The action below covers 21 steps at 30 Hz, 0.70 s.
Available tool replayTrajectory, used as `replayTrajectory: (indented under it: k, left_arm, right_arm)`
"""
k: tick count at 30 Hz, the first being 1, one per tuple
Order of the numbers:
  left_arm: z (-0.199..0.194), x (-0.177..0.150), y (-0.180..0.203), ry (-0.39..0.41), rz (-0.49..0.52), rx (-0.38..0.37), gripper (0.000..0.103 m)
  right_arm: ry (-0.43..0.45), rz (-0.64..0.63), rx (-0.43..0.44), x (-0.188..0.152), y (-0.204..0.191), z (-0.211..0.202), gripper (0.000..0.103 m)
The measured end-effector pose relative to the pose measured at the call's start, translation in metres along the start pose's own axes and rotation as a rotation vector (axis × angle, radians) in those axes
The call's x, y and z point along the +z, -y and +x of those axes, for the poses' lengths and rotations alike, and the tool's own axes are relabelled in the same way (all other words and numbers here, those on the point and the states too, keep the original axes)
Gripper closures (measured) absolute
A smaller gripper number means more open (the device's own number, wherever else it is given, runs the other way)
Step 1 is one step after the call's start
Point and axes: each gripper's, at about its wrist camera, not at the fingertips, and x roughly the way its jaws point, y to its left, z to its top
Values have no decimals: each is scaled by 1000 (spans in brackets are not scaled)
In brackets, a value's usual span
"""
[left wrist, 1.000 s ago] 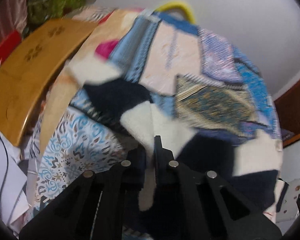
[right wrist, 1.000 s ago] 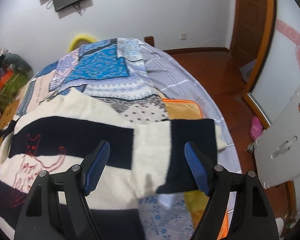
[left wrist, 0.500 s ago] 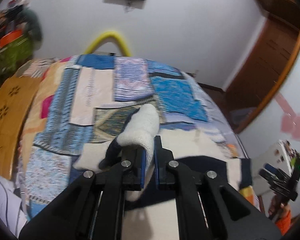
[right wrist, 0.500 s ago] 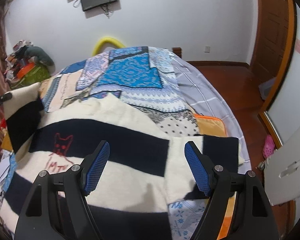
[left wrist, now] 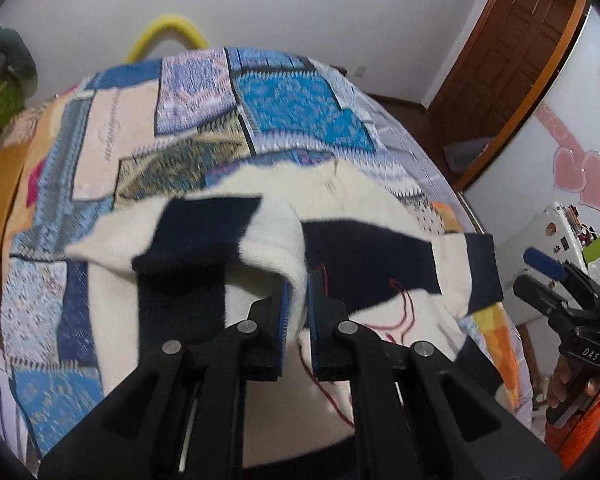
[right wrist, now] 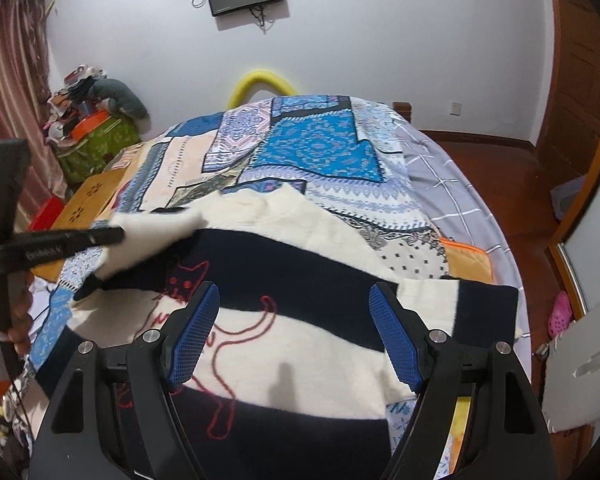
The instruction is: Fold small clothes
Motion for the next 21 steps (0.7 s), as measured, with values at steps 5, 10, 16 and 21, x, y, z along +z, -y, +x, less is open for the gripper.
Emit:
replayTrajectory:
  k: [5, 10, 16, 21]
  left_arm:
    - [-13, -1, -4, 14, -1, 10, 65]
    - [-45, 2, -26, 101, -23, 63, 47]
    - [-65, 1, -73, 126, -64, 165, 47]
    - [-71, -13, -115, 111, -111, 223, 47]
  right_arm:
    - [1, -25, 29, 9, -15, 4, 29]
    - [-9, -86, 70, 22, -39, 14, 29]
    - [-36, -190, 113, 37, -79, 34, 29]
    - [-73, -259, 146, 38, -113, 57, 28]
